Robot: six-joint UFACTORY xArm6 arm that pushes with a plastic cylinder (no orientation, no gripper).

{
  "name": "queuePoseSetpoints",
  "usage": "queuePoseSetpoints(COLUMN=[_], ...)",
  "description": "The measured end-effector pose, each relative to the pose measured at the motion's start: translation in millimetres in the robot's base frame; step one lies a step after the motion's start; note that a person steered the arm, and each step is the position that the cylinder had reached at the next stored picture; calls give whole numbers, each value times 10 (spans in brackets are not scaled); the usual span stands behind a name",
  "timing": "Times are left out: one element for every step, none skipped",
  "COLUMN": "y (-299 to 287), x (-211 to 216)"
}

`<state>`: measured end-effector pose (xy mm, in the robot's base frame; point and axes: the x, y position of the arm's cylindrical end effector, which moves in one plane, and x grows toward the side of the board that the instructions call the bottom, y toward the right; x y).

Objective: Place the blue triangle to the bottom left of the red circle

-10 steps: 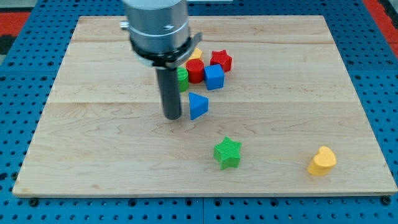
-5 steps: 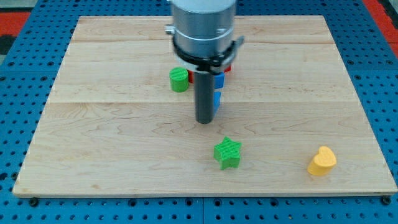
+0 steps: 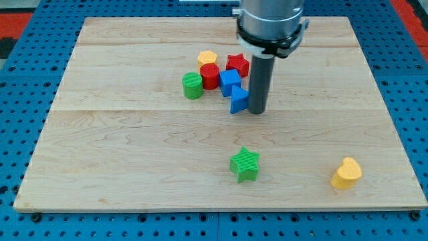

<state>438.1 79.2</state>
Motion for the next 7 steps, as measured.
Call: queuePoseSetpoints(y=[-72, -336, -353, -385, -659, -1041, -831], x=[-40, -16, -55, 41, 0, -71, 13])
